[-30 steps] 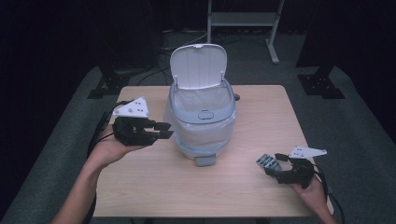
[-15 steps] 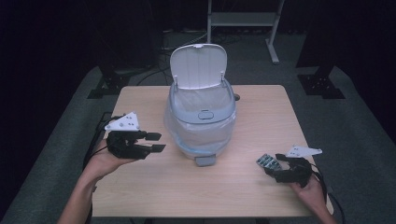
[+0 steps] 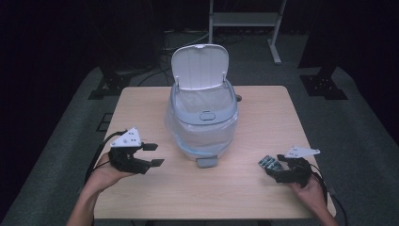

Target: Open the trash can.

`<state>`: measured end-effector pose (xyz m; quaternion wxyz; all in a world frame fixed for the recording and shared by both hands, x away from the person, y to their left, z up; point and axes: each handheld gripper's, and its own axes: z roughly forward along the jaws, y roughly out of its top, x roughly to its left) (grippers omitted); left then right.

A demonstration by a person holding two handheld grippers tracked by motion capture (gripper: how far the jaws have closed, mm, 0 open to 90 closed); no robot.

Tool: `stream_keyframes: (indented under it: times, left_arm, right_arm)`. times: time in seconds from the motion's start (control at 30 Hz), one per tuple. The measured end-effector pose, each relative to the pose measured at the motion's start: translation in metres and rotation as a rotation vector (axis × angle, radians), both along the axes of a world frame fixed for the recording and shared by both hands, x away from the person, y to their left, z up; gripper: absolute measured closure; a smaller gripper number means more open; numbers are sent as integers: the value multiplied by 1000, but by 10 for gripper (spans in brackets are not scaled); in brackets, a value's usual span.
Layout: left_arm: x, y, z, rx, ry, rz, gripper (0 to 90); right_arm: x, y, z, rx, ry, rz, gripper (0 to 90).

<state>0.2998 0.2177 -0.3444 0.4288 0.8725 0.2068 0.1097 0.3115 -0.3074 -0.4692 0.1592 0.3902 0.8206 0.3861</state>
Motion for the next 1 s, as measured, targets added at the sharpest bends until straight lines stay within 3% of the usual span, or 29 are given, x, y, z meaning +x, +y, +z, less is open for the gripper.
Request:
stream_keyframes:
  times: [0.2,0.3,0.5,0.8,1.0]
  left_arm:
    - [-4,4,-13,23,-17,30,334]
    - [-4,5,-20,17,-8,42,315]
    - [-6,5,-35,44,-1,46,290]
    - [-8,7,-52,41,-3,72,231]
    - [-8,5,-60,34,4,77,210]
  right_arm:
    - [2,2,-2,-20,3,-5,199]
    - [3,2,-4,-26,7,-9,199]
    - [5,3,-6,-46,15,-18,207]
    - [6,5,-9,-69,28,-21,238]
    - [6,7,-9,-91,34,-17,308]
